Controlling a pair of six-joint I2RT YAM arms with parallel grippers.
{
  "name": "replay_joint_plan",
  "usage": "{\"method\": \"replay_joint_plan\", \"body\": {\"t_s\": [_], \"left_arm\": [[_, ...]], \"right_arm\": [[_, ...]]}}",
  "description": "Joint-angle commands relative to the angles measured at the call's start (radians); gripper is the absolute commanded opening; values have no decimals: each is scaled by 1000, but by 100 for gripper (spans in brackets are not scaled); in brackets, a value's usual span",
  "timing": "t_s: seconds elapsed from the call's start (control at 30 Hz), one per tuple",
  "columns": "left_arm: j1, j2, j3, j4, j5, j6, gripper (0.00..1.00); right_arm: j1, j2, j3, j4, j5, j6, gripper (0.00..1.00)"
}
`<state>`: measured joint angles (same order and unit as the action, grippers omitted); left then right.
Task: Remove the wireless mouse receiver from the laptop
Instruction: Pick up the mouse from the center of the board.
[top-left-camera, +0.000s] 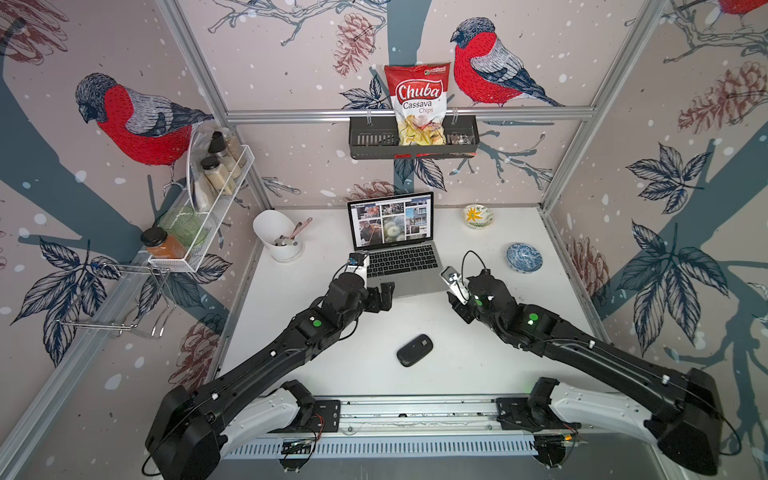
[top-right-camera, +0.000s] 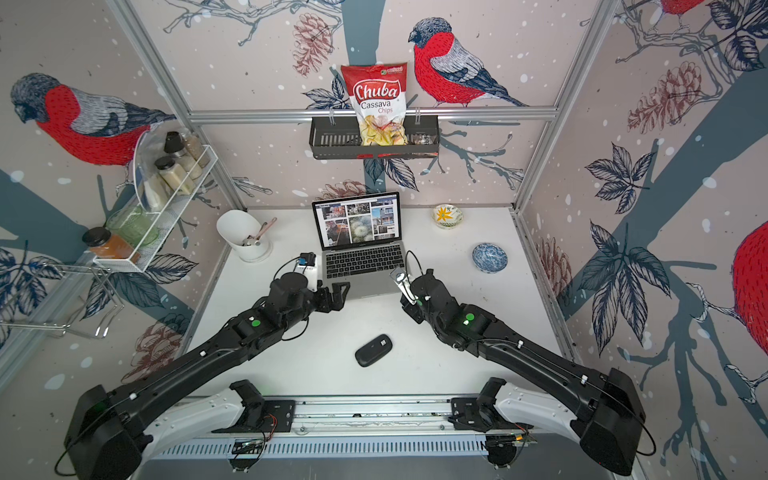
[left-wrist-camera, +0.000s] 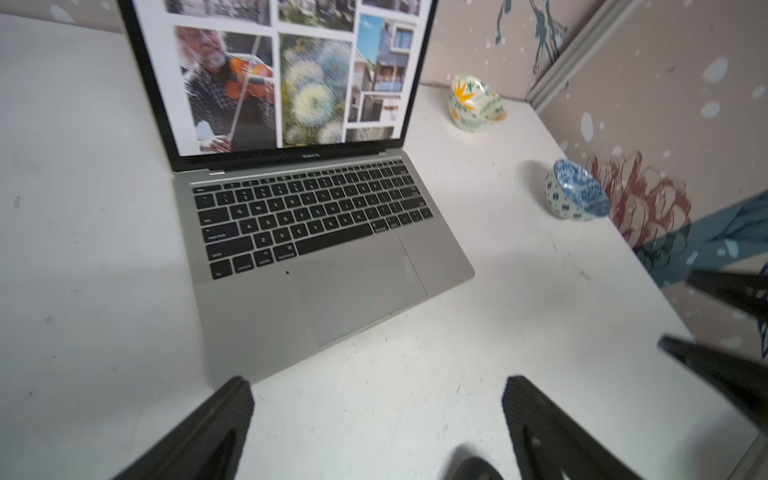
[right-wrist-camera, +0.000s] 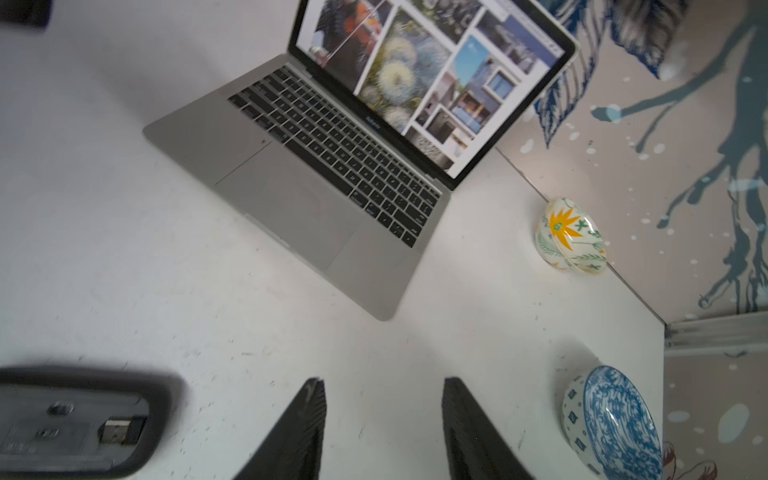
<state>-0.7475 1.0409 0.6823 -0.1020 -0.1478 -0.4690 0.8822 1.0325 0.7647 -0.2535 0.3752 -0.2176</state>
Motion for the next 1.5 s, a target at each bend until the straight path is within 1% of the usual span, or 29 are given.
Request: {"method": "replay_joint_plan", "body": {"t_s": [0.0, 0.07, 0.17, 0.27, 0.37, 0.47, 0.6, 0.73, 1.0, 1.23, 1.4, 1.47], "left_arm": [[-117, 54, 31, -117, -115, 25, 98], [-190, 104, 42, -178, -158, -22, 98], [-267, 169, 49, -245, -176, -76, 98], [-325, 227, 73, -323, -173, -101, 98], [-363, 275, 87, -362, -128, -102, 98], [-384, 326, 95, -393, -101, -94, 98], [-410, 358, 103, -432, -86, -78, 98], [-445, 346, 102, -432, -66, -65, 98], [-472, 330, 99, -363, 0, -5, 98], [-478, 419, 116, -331, -60, 28, 98], [-481, 436, 131, -318, -99, 56, 98], [-481, 443, 135, -303, -96, 68, 98]], "right_arm": [[-33, 13, 5, 123, 68, 152, 48], [-44, 59, 38, 77, 103, 178, 48], [-60, 121, 78, 18, 124, 197, 49], [-74, 145, 91, 9, 107, 204, 51], [-88, 137, 82, 23, 64, 201, 53], [-100, 124, 77, 25, 36, 201, 54], [-104, 116, 77, 16, 27, 196, 54], [-108, 121, 76, 13, 20, 190, 54], [-110, 149, 89, -5, 14, 185, 54], [-111, 153, 85, -5, -14, 181, 54], [-111, 154, 86, -6, -25, 179, 54], [-111, 154, 84, -6, -29, 179, 54]]}}
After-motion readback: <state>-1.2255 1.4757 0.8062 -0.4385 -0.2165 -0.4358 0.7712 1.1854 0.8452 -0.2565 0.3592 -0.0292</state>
